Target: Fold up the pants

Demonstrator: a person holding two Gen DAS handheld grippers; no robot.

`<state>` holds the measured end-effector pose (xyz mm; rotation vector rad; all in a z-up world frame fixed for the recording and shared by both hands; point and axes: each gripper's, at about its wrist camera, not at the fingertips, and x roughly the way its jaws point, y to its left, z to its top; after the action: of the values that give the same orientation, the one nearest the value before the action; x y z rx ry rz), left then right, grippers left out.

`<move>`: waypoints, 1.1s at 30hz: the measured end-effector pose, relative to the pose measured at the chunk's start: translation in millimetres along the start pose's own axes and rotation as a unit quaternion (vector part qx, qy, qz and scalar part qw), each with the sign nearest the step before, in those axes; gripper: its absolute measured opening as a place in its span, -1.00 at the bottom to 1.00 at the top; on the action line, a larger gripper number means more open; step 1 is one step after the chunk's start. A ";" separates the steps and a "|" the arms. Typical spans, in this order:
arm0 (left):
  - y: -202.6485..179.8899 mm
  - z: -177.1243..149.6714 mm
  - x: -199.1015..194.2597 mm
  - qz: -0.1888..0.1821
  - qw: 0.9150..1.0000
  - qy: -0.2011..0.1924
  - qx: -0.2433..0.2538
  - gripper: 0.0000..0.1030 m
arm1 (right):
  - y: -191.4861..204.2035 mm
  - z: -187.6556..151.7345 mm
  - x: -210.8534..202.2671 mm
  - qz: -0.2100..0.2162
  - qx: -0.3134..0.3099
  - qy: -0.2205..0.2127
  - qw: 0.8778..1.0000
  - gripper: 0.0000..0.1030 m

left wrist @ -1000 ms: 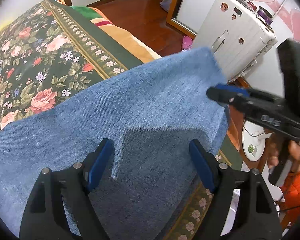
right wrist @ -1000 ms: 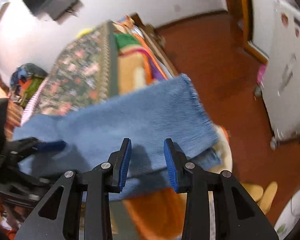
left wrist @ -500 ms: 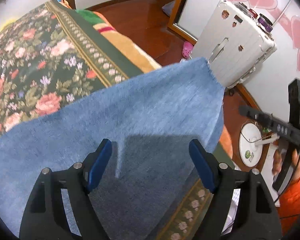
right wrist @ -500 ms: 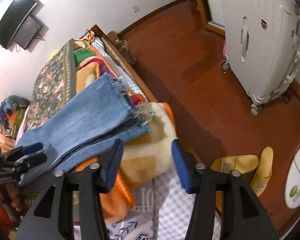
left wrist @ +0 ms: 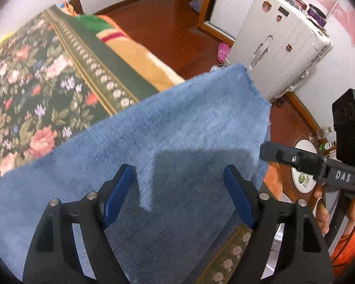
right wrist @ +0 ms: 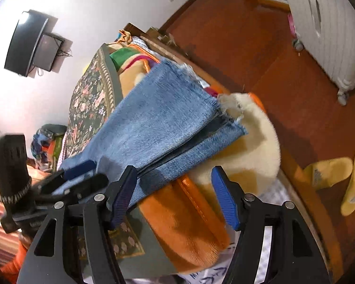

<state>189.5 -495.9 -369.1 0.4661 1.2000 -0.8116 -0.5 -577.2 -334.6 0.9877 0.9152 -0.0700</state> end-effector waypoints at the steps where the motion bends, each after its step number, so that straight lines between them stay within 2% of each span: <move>1: 0.5 -0.9 1.2 -0.001 1.000 0.000 -0.001 0.54 | -1.0 0.4 0.6 0.006 0.003 0.000 1.000 0.25; 15: -1.9 -5.1 4.7 -0.002 1.000 -0.008 0.002 0.56 | 11.3 16.2 10.3 0.033 0.002 -0.041 0.999 0.30; 17: -1.3 -5.9 4.6 -0.002 1.000 -0.009 0.002 0.56 | 11.4 17.1 11.8 0.018 0.002 -0.056 0.998 0.21; 20: -1.1 -6.3 4.5 -0.002 1.000 -0.011 0.003 0.56 | 7.4 16.4 12.4 0.019 0.009 -0.064 0.998 -0.05; 25: -1.7 -6.4 4.7 -0.002 1.000 -0.012 0.004 0.56 | -1.3 16.2 3.5 0.022 0.011 -0.082 0.996 -0.62; 28: -2.0 -6.1 4.2 -0.002 1.000 -0.012 0.004 0.56 | 2.8 16.6 -3.2 0.024 0.001 -0.095 0.995 -0.77; 33: -2.5 -5.8 -4.7 -0.007 1.000 -0.015 0.004 0.56 | 27.5 18.8 -16.1 0.013 -0.046 -0.116 0.992 -0.82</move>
<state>183.3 -492.0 -366.2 0.4514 1.1743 -0.8326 13.1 -580.7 -300.4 0.8859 0.6863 -0.1170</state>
